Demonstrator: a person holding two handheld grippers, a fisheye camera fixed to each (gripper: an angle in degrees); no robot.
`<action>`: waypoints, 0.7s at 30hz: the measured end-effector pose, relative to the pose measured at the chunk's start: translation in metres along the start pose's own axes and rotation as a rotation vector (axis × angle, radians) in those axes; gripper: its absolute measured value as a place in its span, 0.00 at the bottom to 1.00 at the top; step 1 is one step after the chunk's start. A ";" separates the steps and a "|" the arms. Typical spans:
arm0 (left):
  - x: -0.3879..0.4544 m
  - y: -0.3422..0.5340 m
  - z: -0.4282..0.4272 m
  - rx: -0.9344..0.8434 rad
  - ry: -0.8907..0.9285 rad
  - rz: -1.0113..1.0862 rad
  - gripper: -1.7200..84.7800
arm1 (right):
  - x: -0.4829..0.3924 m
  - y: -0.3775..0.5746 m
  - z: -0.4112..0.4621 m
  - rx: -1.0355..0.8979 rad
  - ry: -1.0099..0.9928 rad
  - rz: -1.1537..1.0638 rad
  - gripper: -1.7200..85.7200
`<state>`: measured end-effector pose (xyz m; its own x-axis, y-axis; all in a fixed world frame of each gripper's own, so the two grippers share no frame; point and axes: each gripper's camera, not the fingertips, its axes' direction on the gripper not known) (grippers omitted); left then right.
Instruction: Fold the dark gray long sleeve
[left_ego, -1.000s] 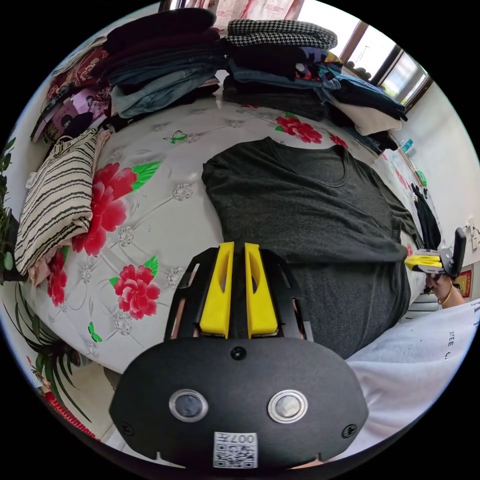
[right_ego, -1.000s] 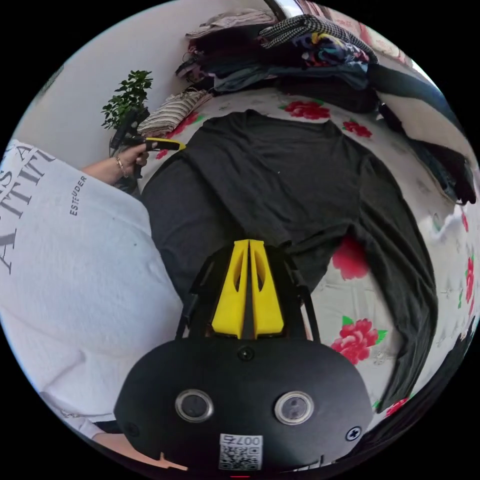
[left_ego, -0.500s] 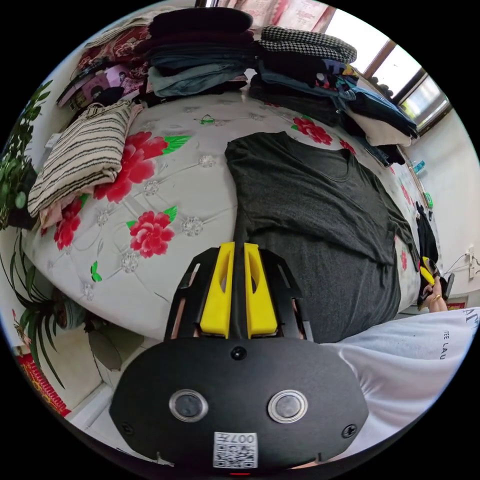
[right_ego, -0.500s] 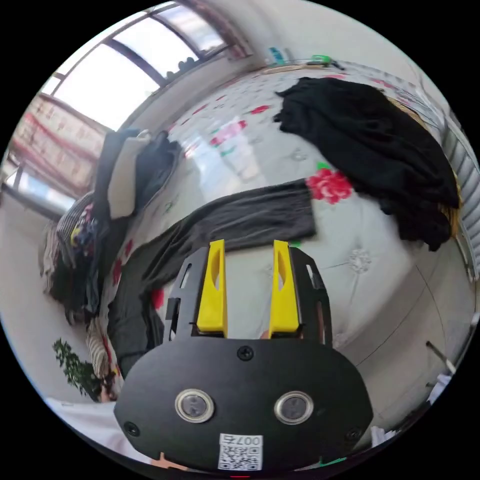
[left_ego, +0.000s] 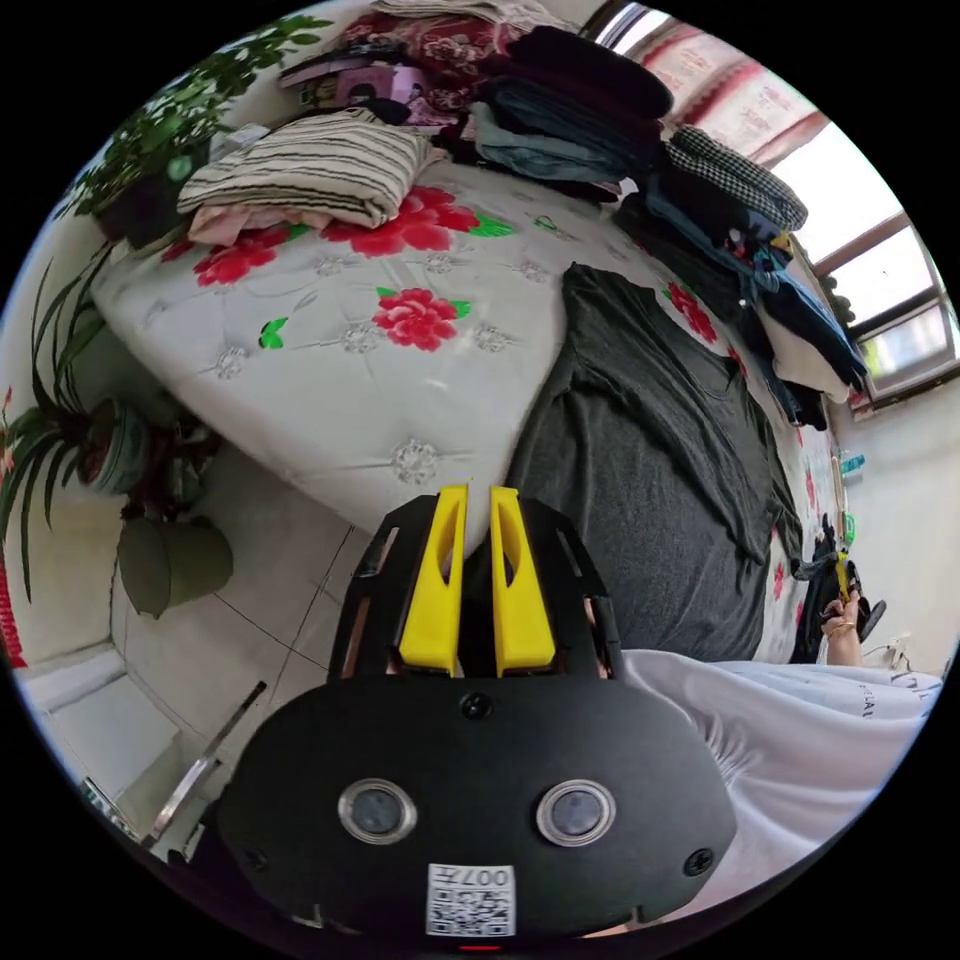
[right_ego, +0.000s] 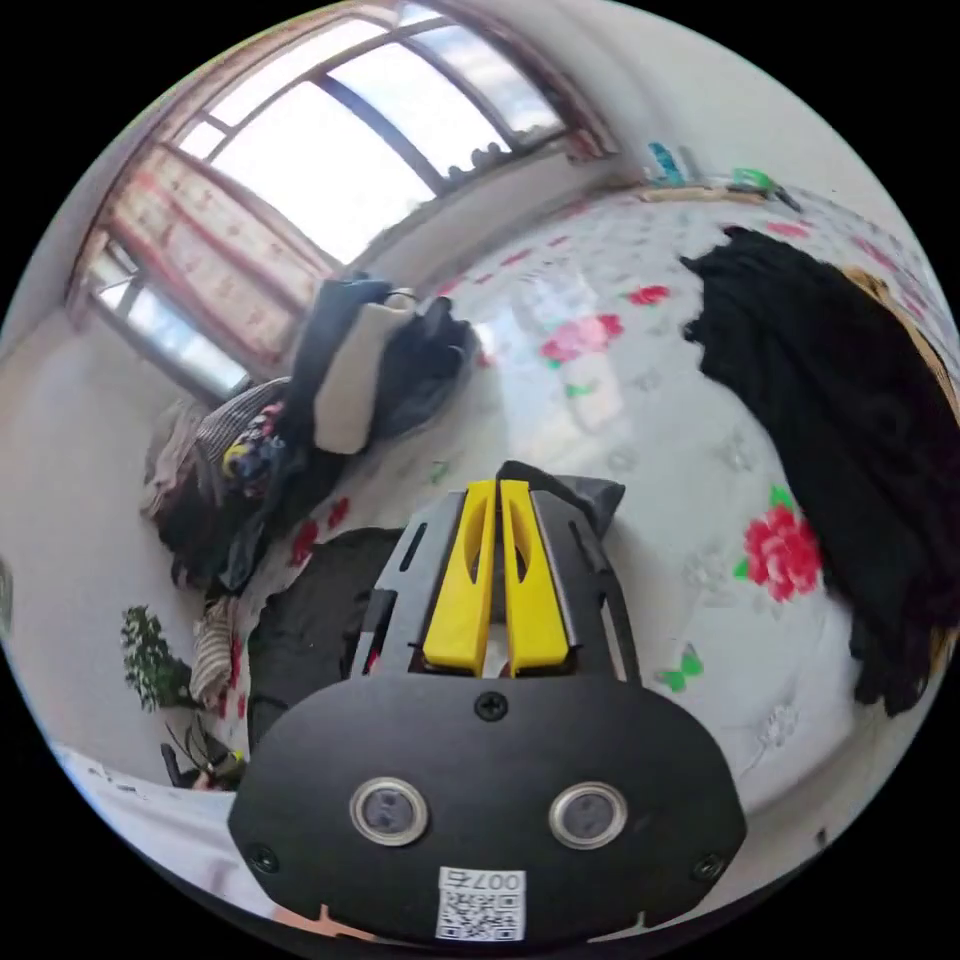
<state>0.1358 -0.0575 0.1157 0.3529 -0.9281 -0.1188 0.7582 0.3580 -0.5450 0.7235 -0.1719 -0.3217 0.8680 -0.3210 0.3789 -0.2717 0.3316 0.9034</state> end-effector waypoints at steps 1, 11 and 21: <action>-0.008 0.007 -0.002 0.006 0.007 -0.029 0.07 | -0.047 -0.009 -0.002 0.013 -0.063 -0.134 0.02; -0.046 0.065 -0.022 0.034 0.039 -0.134 0.08 | -0.294 0.031 -0.009 -0.024 -0.520 -0.576 0.02; -0.068 0.103 -0.017 0.015 0.132 -0.088 0.12 | -0.500 0.304 0.107 -0.604 -0.811 -0.973 0.03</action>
<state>0.1806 0.0402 0.0542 0.2107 -0.9609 -0.1796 0.7911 0.2755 -0.5461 0.1622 -0.0056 -0.2150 0.0679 -0.9872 -0.1440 0.6899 -0.0578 0.7216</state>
